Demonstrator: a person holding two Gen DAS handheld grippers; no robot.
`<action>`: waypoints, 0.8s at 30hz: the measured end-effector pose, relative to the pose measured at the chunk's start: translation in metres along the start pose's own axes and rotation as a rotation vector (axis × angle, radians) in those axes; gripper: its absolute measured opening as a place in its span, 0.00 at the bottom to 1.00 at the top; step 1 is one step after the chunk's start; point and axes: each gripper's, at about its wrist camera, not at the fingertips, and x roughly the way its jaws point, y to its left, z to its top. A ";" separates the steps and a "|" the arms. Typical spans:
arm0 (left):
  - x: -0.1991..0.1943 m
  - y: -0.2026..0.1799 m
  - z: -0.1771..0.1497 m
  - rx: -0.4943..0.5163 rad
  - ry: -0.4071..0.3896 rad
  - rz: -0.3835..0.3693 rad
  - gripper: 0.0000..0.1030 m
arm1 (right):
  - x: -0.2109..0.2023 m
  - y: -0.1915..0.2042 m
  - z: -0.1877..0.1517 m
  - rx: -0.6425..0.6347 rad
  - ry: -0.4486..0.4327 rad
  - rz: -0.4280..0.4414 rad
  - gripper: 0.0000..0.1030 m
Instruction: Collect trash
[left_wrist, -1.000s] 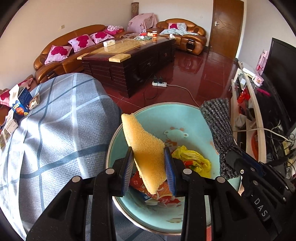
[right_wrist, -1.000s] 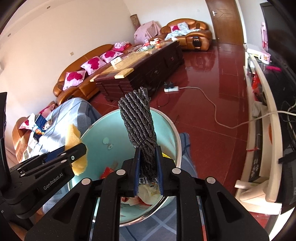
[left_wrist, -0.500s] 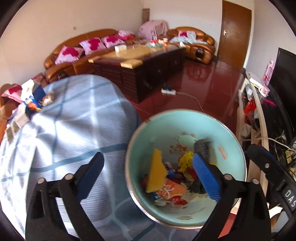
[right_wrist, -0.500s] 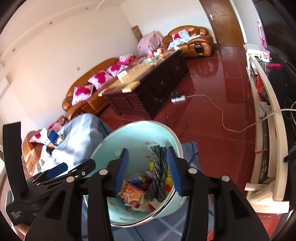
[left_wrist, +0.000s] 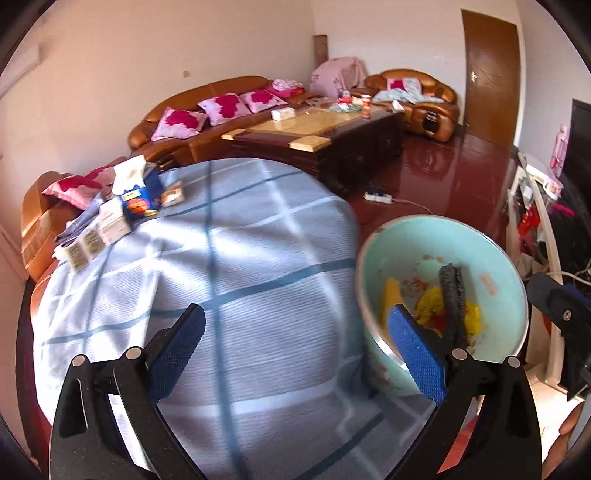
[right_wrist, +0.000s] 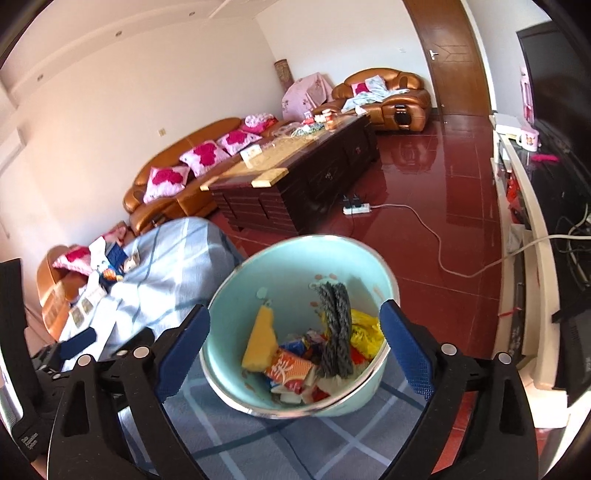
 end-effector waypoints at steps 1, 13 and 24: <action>-0.004 0.006 -0.002 -0.010 -0.008 0.000 0.94 | -0.002 0.004 -0.002 -0.006 0.002 0.001 0.89; -0.080 0.041 -0.021 -0.040 -0.202 -0.028 0.94 | -0.087 0.050 -0.018 -0.170 -0.212 -0.090 0.89; -0.135 0.039 -0.021 -0.033 -0.388 -0.052 0.94 | -0.148 0.045 -0.012 -0.118 -0.421 -0.066 0.90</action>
